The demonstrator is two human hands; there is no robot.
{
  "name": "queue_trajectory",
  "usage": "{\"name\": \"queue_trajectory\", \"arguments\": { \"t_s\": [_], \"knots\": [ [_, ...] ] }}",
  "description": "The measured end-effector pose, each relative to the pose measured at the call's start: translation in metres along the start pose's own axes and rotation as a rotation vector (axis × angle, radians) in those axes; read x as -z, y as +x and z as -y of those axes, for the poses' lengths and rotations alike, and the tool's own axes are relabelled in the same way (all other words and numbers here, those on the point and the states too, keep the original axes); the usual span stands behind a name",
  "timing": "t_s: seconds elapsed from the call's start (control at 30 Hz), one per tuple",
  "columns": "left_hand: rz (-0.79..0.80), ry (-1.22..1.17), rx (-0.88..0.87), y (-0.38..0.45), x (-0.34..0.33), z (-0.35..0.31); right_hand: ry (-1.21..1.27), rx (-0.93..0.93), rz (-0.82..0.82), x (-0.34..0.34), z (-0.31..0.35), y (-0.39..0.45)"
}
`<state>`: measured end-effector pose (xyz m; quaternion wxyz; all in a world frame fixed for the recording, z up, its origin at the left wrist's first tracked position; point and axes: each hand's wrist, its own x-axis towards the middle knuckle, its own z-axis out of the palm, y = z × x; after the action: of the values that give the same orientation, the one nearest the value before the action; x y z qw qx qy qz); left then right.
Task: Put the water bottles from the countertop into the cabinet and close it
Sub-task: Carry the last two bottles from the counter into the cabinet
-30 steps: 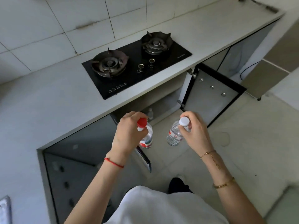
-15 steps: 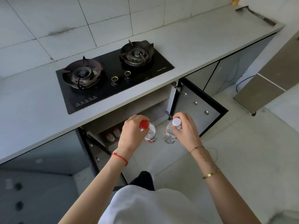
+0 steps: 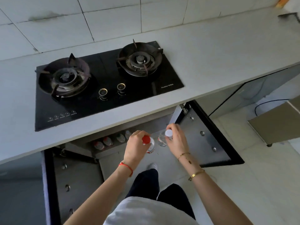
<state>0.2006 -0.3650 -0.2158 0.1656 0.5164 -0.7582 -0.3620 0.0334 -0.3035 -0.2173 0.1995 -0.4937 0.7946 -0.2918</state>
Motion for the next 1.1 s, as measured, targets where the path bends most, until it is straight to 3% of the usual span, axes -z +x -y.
{"name": "queue_trajectory", "arguments": {
  "t_s": [0.27,0.6,0.87,1.1],
  "knots": [
    [-0.028,-0.021,0.170,0.100,-0.081,0.055,-0.031,0.011,0.102,-0.076,-0.082,0.107],
    [-0.174,0.011,0.301,0.179,-0.230,0.191,-0.087,0.138,0.183,-0.235,-0.217,0.190],
    [-0.234,0.024,0.294,0.230,-0.315,0.289,-0.053,0.158,0.153,-0.354,-0.301,0.239],
    [-0.247,0.072,0.280,0.262,-0.355,0.329,0.005,0.159,0.154,-0.405,-0.337,0.260]
  ]
}}
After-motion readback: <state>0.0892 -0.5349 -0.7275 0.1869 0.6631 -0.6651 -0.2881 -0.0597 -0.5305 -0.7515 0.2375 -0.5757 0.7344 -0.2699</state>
